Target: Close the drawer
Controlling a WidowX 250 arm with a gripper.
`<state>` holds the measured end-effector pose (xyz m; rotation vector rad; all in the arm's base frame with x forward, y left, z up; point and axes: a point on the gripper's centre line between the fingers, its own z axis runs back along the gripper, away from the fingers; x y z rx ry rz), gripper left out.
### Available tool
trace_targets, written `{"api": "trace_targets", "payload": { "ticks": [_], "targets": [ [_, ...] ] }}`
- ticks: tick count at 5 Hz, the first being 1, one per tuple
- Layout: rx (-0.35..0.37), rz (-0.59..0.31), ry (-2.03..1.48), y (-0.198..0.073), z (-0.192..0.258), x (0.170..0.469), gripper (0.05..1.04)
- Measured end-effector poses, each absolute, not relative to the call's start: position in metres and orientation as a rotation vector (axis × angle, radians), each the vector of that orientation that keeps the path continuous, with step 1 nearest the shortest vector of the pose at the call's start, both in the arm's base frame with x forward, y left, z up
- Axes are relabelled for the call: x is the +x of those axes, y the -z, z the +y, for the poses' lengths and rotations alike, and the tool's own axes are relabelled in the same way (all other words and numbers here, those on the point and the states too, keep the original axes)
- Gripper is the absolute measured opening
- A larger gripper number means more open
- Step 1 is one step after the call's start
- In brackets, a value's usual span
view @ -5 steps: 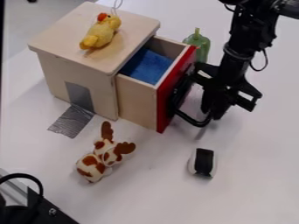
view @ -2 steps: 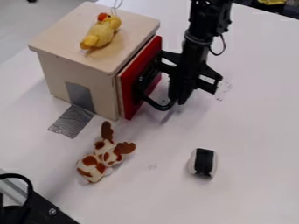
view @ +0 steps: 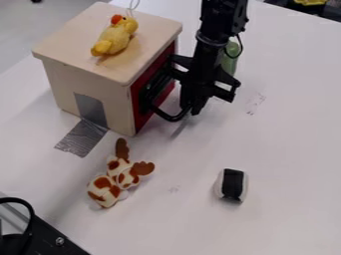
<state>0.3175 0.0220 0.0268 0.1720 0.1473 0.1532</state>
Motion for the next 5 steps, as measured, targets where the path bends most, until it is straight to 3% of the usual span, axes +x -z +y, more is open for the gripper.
{"api": "trace_targets", "payload": {
  "ticks": [1, 2, 3, 5],
  "targets": [
    [0.17, 0.124, -0.147, -0.041, 0.022, 0.32, 0.386],
    [0.141, 0.065, -0.129, -0.063, 0.008, 0.332, 0.701],
    [0.123, -0.039, -0.099, -0.108, -0.008, 0.346, 0.958],
    [0.091, -0.102, -0.122, -0.147, -0.009, 0.345, 0.998]
  ]
}}
